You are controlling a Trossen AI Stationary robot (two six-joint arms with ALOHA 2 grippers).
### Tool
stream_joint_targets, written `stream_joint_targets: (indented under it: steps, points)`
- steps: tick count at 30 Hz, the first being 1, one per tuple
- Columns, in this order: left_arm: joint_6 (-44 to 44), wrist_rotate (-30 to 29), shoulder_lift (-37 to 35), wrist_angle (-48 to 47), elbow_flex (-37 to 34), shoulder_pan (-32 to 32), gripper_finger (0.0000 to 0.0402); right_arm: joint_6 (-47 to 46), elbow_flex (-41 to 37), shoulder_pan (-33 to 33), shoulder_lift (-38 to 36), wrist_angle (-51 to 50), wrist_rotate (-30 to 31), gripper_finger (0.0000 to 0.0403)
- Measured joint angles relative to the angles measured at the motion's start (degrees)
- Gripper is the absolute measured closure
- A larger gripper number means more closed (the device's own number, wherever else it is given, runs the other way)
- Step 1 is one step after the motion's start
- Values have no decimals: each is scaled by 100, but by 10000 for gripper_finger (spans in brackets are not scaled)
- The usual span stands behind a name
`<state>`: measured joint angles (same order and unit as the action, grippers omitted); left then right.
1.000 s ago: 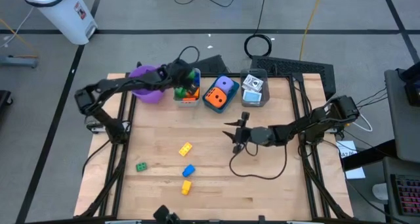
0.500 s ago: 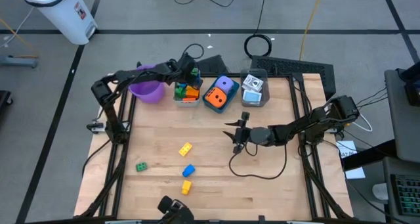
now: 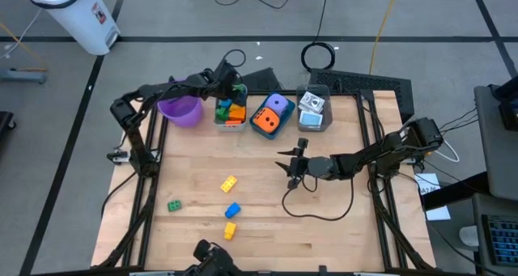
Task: Pick & Place Toys
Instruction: Put the green game piece into the gray bin, then put the yellow game piece into the gray bin
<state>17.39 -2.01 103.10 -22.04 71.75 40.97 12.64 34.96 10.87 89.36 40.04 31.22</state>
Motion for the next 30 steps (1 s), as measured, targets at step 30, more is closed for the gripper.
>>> stream_joint_targets:
  steps: [30]
  points:
    - [-526,58,-2705,684,-547,-2713,212,306,2,0,2,44,0,245]
